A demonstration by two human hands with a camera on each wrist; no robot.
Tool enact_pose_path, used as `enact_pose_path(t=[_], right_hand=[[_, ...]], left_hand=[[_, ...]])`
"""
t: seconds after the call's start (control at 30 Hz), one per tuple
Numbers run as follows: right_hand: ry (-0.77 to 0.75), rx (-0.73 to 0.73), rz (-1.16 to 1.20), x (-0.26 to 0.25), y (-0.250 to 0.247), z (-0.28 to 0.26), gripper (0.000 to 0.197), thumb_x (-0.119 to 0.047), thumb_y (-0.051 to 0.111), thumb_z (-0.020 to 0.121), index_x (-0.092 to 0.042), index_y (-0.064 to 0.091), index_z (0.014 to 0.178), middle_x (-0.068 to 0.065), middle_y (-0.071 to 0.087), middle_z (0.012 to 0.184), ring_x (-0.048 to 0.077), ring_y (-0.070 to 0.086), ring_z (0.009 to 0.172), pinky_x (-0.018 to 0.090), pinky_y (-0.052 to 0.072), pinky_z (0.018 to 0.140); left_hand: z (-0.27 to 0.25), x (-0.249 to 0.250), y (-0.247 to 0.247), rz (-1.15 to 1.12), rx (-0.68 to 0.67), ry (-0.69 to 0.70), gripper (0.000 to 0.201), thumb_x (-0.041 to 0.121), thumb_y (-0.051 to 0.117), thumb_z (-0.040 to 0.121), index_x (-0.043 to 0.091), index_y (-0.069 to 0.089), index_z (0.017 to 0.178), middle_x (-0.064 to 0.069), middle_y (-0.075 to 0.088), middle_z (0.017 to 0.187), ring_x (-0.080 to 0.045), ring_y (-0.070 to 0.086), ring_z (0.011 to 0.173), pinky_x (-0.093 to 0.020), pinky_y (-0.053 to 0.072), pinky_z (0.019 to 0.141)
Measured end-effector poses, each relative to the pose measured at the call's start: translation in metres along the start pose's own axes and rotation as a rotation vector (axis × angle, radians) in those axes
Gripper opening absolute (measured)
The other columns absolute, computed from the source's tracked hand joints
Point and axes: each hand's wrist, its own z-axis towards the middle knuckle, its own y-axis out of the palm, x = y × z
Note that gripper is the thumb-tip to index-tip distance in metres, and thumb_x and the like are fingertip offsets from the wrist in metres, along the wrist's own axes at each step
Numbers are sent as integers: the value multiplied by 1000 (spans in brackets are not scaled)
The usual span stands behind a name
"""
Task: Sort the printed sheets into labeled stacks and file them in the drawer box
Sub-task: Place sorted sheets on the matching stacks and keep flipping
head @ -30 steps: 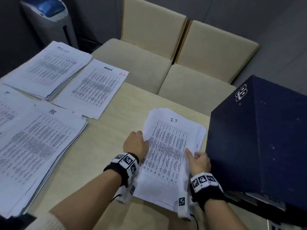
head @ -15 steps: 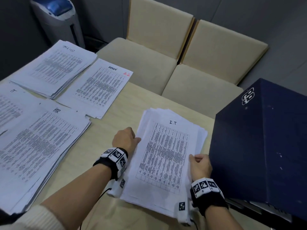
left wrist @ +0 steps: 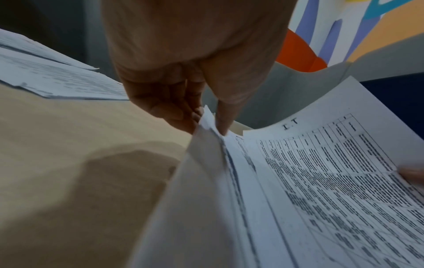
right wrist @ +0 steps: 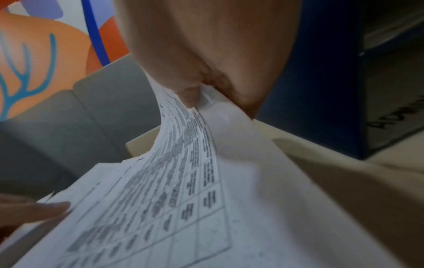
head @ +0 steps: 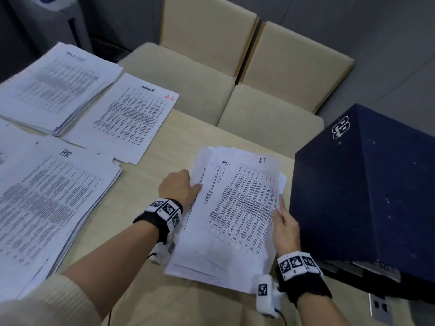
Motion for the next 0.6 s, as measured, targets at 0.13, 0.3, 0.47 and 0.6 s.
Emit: enact_pose_path(t=[0.13, 0.3, 0.47, 0.6], right_hand=[[47, 56, 407, 3, -5, -3, 27, -3, 52, 88, -17, 75, 85, 1, 71, 114, 26, 63, 115, 36, 47, 100], [329, -93, 896, 4, -9, 2, 13, -12, 62, 60, -9, 72, 69, 9, 66, 127, 33, 61, 114, 45, 47, 96], [286, 71, 828, -11, -4, 4, 42, -8, 64, 58, -6, 76, 98, 7, 68, 124, 31, 63, 115, 44, 52, 92], [51, 67, 874, -32, -7, 5, 24, -5, 51, 82, -9, 74, 74, 15, 69, 120, 30, 64, 114, 48, 47, 100]], left_hand=[[-9, 2, 5, 34, 59, 18, 55, 49, 71, 82, 9, 48, 112, -8, 56, 105, -30, 57, 95, -36, 45, 73], [-9, 7, 14, -30, 63, 169, 35, 33, 66, 88, 9, 51, 108, -8, 58, 106, -27, 56, 93, -41, 49, 83], [-11, 17, 16, -57, -73, 132, 41, 24, 70, 84, 5, 49, 114, -12, 57, 111, -31, 56, 99, -41, 49, 85], [-11, 28, 8, -199, -43, 257, 57, 15, 72, 78, 6, 47, 128, -9, 53, 124, -26, 54, 110, -38, 47, 93]])
